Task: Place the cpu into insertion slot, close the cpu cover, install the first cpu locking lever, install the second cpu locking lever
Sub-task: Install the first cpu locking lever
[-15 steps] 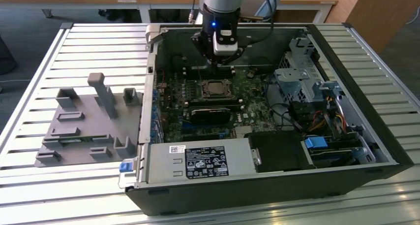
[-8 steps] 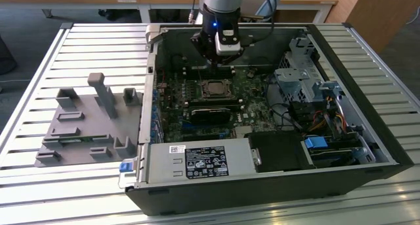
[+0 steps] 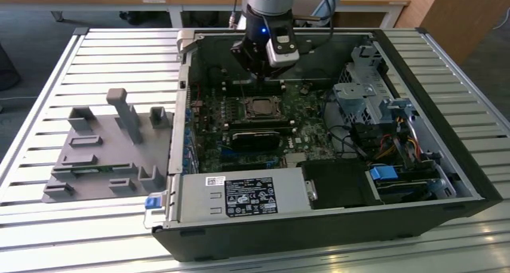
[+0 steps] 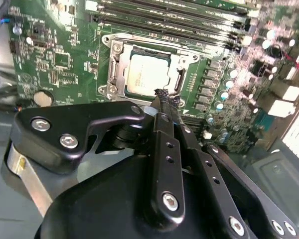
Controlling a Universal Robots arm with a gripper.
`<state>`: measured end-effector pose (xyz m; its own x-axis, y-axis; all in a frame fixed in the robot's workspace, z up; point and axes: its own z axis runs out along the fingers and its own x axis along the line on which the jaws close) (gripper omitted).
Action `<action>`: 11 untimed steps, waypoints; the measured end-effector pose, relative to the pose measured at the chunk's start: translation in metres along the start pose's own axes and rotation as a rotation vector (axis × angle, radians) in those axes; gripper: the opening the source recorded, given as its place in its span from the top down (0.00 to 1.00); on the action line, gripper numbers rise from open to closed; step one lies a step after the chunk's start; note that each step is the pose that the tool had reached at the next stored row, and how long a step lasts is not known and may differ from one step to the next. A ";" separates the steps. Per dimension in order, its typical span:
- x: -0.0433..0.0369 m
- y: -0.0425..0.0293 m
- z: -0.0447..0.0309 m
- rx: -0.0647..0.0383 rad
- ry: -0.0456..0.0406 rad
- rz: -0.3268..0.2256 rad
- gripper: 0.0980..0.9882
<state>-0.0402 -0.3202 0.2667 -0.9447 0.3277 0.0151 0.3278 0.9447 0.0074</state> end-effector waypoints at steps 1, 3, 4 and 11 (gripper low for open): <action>0.0000 0.0000 0.0000 0.000 0.0001 -0.014 0.99; 0.0005 -0.0002 0.0000 0.000 0.0000 -0.031 0.99; 0.0013 -0.0005 0.0000 0.000 -0.0008 -0.036 0.99; 0.0088 -0.0041 0.0001 -0.004 -0.0136 -0.048 0.99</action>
<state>-0.0499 -0.3212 0.2668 -0.9593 0.2825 0.0011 0.2825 0.9592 0.0115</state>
